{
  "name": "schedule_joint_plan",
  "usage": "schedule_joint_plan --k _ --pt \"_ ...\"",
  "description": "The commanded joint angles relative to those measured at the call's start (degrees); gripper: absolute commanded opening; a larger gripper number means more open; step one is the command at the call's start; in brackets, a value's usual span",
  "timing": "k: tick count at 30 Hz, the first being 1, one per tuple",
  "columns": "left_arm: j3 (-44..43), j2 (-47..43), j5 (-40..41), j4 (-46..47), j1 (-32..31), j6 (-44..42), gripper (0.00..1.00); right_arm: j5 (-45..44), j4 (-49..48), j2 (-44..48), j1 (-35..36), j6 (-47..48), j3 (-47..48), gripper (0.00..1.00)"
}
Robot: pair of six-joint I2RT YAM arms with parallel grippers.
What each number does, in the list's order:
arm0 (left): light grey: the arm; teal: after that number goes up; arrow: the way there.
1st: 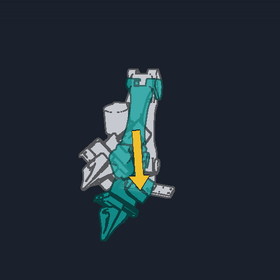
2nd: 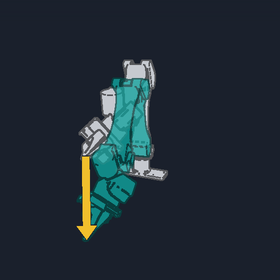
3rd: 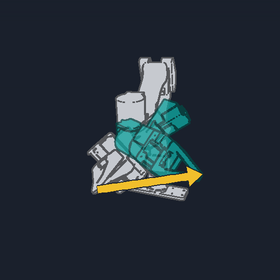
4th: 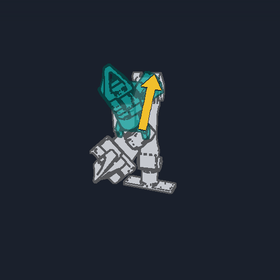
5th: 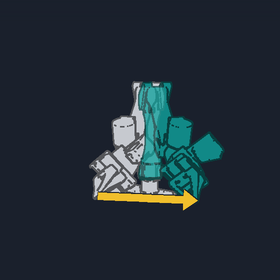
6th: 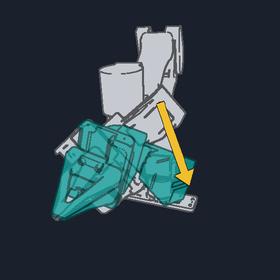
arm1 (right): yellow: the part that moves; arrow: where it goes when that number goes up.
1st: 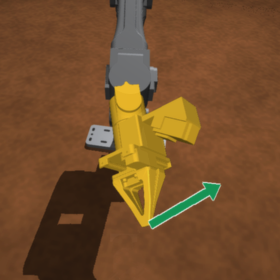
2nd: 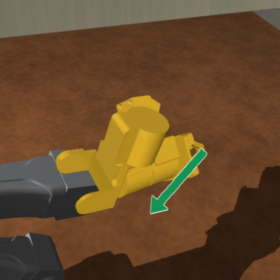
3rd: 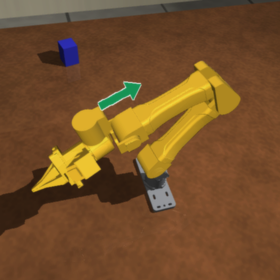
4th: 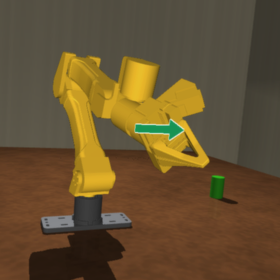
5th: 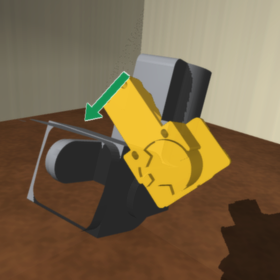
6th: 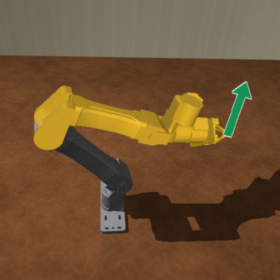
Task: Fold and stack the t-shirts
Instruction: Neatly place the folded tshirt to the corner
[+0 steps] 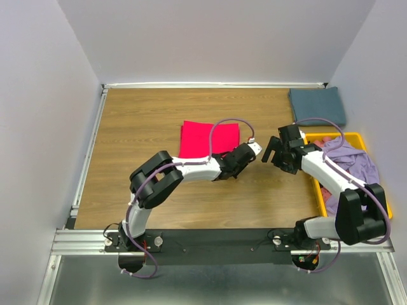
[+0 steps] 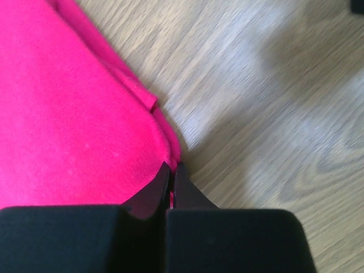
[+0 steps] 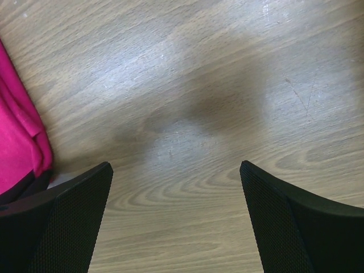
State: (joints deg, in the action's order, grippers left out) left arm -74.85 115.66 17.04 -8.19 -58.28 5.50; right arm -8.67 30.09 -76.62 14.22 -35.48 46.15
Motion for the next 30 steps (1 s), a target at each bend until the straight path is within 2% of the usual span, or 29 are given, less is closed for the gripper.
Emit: schedule_joint_plan --k 1,3,6,9,12,19,23,27,29,30 --pt "2.95 -6.21 -1.48 1.5 2.02 1.53 0.0 1.71 -1.69 -1.25 -1.73 -2.22 0.96 1.0" --pt "3.22 -7.89 -1.92 1.51 2.73 1.71 0.0 4.78 -3.18 -2.21 -4.1 -3.01 0.78 1.0" --pt "3.48 -10.27 -3.06 1.51 3.79 1.62 0.0 14.53 -8.54 -4.14 -6.47 -4.85 0.26 1.0" --pt "3.57 -11.59 -3.41 1.51 4.31 1.97 0.0 30.04 -20.8 -8.44 -6.57 -6.78 -0.18 0.99" --pt "3.66 -11.86 -3.59 1.51 4.67 2.15 0.0 37.47 -29.52 -14.33 -6.57 -11.09 -0.36 0.99" --pt "3.31 -12.12 -3.59 1.59 4.84 3.03 0.0 42.93 -41.58 -27.61 -5.78 -19.0 2.27 0.99" --pt "2.43 -11.95 -4.03 1.59 4.84 3.73 0.0 42.94 -42.66 -33.76 -2.45 -20.41 5.43 0.98" --pt "0.76 -11.24 -4.56 1.51 4.84 4.0 0.0 43.03 -42.48 -37.72 1.5 -21.99 8.42 0.92" --pt "0.15 -10.89 -4.56 1.42 4.84 4.08 0.0 42.24 -41.95 -38.69 2.21 -22.08 9.66 0.86" --pt "-0.03 -10.63 -4.3 1.5 4.84 4.26 0.0 41.81 -41.17 -38.95 2.74 -21.47 10.18 0.79"
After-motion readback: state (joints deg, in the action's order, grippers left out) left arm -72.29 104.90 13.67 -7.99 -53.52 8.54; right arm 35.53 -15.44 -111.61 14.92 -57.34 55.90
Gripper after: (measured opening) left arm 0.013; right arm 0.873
